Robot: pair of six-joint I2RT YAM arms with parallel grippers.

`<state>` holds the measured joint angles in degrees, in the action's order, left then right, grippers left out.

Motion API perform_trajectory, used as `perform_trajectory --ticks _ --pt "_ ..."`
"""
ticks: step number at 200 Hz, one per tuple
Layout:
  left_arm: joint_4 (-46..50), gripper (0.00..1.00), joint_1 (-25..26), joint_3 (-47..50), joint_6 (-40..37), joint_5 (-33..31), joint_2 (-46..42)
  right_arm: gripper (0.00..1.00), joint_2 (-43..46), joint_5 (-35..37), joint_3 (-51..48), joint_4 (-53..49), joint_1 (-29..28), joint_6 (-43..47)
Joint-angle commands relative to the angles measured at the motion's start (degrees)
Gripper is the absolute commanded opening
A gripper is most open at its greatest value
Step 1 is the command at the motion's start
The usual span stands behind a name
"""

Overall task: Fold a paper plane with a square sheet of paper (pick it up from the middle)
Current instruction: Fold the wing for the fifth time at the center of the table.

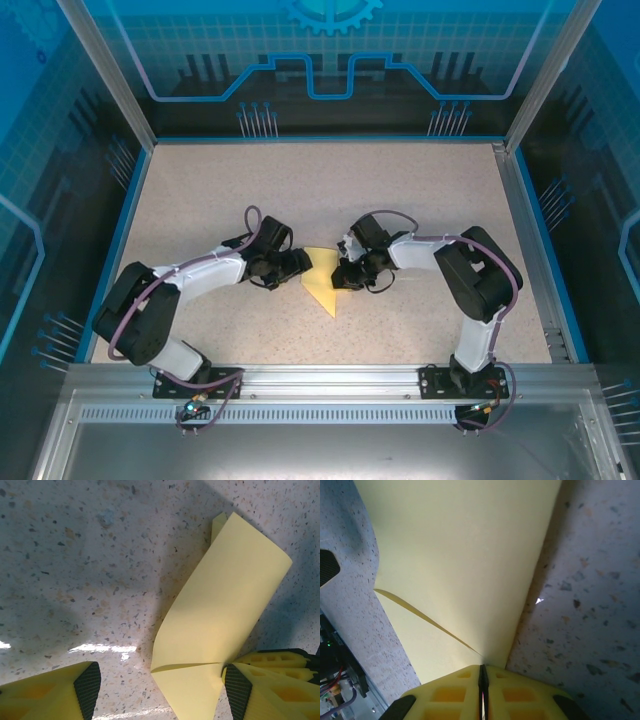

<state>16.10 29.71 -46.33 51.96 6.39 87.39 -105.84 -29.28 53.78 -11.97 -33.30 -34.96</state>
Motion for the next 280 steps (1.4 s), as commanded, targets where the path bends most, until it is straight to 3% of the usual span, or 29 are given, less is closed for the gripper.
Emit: perform_trajectory --ticks 1,56,242,280 --pt "-0.27 0.70 -0.49 -1.90 -1.06 2.42 1.13 0.11 -1.34 0.19 -1.70 0.39 0.99 -0.37" --pt "-1.39 0.63 -0.43 -3.03 0.51 5.58 4.65 0.12 -1.44 0.54 -2.80 1.31 1.13 -0.81" --pt "-10.16 0.56 -0.36 0.84 4.55 10.69 5.86 0.15 -1.85 0.19 -4.91 3.57 1.75 -1.60" --pt "-13.98 0.48 -0.40 1.36 5.45 13.64 6.31 0.17 -1.34 -0.20 -5.00 4.66 1.75 -1.91"
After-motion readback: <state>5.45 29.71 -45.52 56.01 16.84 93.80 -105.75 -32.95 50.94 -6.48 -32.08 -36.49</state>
